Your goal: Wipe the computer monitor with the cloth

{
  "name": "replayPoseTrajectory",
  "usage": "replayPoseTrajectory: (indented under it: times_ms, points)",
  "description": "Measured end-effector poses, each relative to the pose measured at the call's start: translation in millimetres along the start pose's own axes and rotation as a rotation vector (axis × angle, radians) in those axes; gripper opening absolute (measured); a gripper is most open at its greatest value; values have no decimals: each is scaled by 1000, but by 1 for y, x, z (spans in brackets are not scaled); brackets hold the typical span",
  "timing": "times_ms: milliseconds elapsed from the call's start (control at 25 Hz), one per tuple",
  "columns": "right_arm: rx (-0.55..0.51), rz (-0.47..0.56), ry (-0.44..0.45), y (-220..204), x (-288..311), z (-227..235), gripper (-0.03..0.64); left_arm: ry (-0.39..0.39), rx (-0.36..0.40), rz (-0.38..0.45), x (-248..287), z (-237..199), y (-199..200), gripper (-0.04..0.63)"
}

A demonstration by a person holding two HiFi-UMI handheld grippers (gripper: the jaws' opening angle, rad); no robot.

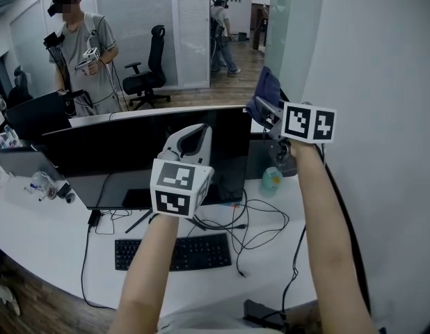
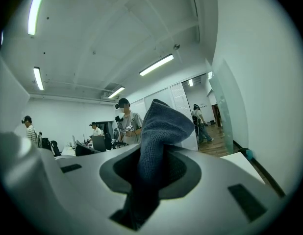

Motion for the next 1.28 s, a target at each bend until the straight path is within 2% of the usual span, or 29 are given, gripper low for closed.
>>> replayPoseTrajectory:
  times_ms: [360, 800, 1280]
  points:
    - [46, 17, 18, -9, -5, 3, 92, -10, -4, -7, 1, 4, 1, 9]
    - [40, 0, 27, -30, -7, 4, 92, -14, 3, -23, 1, 5, -9, 9]
    - [32, -31, 20, -53, -11, 3, 92, -43, -26, -26, 1, 16, -16, 9]
Point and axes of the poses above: the fingertips, and each gripper's own axes: x forward along the fingers, z to its right, y out of its top, the point moved 4 cm from there along -x, backward along the fingers, and after that the axes turned 1 degree about -z, right-handed, at the moved point
